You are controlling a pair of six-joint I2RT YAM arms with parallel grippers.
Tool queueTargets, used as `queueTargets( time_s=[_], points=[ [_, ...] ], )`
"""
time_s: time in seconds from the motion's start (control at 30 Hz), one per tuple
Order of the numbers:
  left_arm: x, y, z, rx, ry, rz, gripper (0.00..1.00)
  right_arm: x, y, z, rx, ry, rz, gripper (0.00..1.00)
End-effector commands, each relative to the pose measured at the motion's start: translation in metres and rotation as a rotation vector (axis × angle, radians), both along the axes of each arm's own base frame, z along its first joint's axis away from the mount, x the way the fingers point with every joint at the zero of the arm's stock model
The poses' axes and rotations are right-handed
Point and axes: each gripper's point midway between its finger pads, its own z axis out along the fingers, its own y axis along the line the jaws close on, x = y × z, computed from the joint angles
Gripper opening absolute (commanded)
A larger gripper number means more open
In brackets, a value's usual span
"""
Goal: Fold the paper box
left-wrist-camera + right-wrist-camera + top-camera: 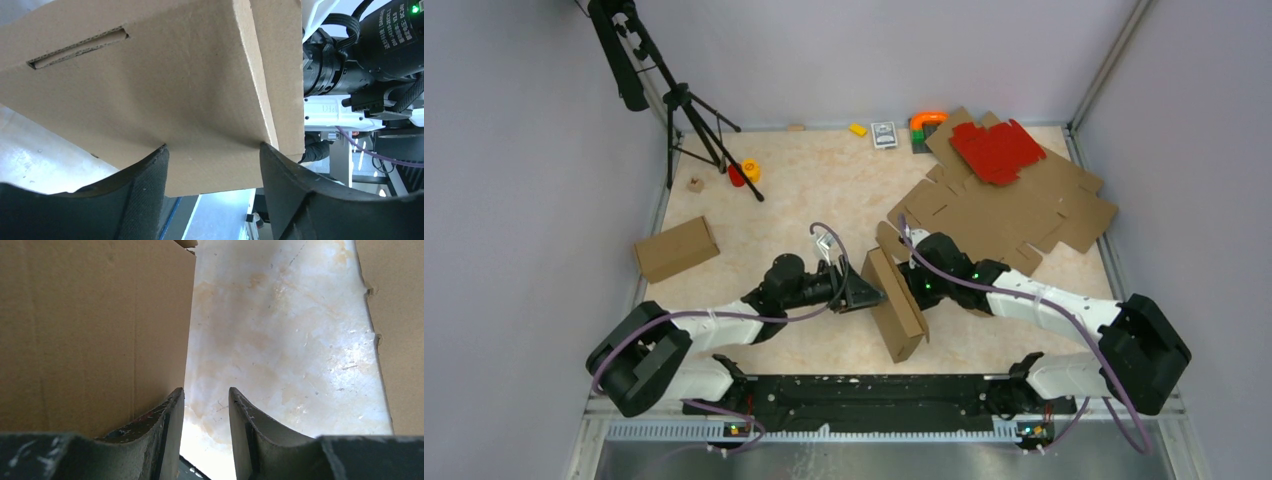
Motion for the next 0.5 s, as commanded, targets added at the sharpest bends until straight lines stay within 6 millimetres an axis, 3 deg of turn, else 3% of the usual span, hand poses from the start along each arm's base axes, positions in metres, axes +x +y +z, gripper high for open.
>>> queueTargets(
  time_s=[0.0, 0.3, 0.47],
  points=[
    [0.001, 0.002, 0.017, -0.077, -0.058, 0.032, 0.72, 0.002, 0.011, 0.007, 0.061, -0.019, 0.012, 0.38],
    [0.000, 0.003, 0.020, -0.128, -0.055, 0.043, 0.75, 0.002, 0.014, -0.003, 0.067, -0.001, 0.010, 0.37],
    [0.002, -0.001, 0.006, -0.067, -0.010, 0.034, 0.49, -0.001, 0.017, 0.005, 0.089, -0.002, 0.017, 0.37]
  ],
)
